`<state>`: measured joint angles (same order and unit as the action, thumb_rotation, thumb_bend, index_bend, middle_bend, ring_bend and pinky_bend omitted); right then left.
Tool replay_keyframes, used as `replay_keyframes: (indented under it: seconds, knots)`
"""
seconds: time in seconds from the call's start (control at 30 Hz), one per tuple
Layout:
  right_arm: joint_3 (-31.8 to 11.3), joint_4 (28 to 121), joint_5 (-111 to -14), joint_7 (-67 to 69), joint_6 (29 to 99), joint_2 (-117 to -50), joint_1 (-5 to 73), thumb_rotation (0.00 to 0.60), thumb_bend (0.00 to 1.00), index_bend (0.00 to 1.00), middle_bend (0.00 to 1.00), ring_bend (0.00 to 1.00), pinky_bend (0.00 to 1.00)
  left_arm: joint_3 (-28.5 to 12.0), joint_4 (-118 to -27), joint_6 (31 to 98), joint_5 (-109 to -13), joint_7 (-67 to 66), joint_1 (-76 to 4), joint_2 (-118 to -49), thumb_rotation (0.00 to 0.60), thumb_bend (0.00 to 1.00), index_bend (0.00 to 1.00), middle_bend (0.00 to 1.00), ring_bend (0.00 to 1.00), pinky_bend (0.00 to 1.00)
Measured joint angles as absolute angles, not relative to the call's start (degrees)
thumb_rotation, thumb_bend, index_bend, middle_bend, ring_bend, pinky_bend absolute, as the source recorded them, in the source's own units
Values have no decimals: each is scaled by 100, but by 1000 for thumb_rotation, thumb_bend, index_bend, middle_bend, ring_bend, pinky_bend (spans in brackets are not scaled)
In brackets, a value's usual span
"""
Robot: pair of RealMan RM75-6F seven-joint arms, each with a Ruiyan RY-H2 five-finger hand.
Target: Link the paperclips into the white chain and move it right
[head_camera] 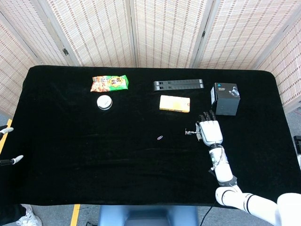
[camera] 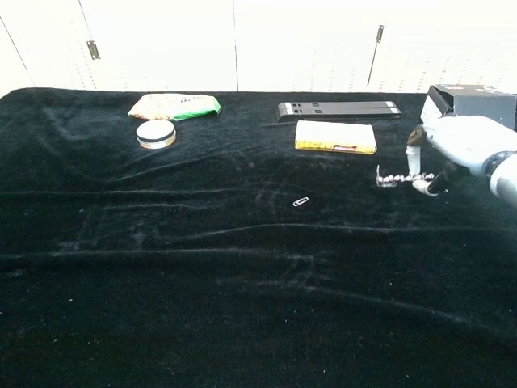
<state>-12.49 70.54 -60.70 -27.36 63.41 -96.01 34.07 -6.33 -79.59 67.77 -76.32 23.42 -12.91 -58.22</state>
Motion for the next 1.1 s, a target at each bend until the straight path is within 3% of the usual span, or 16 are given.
replay_keyframes:
  seconds: [0.27, 0.5, 0.8, 1.1]
  knots:
    - [-944, 8131, -6543, -2517, 7040, -8987, 2849, 600, 436, 901, 255, 104, 0, -636, -8040, 6847, -7624, 2157, -1276, -5835, 600, 173, 202, 134, 93, 0]
    - [-173, 8782, -7174, -2135, 7614, -8424, 2056, 600, 442, 901, 253, 100, 0, -621, -8169, 6895, -7628, 1878, -1274, -5865, 600, 173, 201, 134, 95, 0]
    - [422, 8569, -7805, -1300, 8035, -8298, 1362, 600, 442, 901, 253, 97, 0, -611, -8380, 7114, -7619, 1472, -1207, -5901, 600, 173, 201, 134, 94, 0]
    - [482, 7961, -8208, -741, 8045, -8506, 1146, 600, 443, 885, 221, 90, 0, -583, -8498, 7141, -7634, 1215, -1207, -5929, 600, 173, 201, 134, 95, 0]
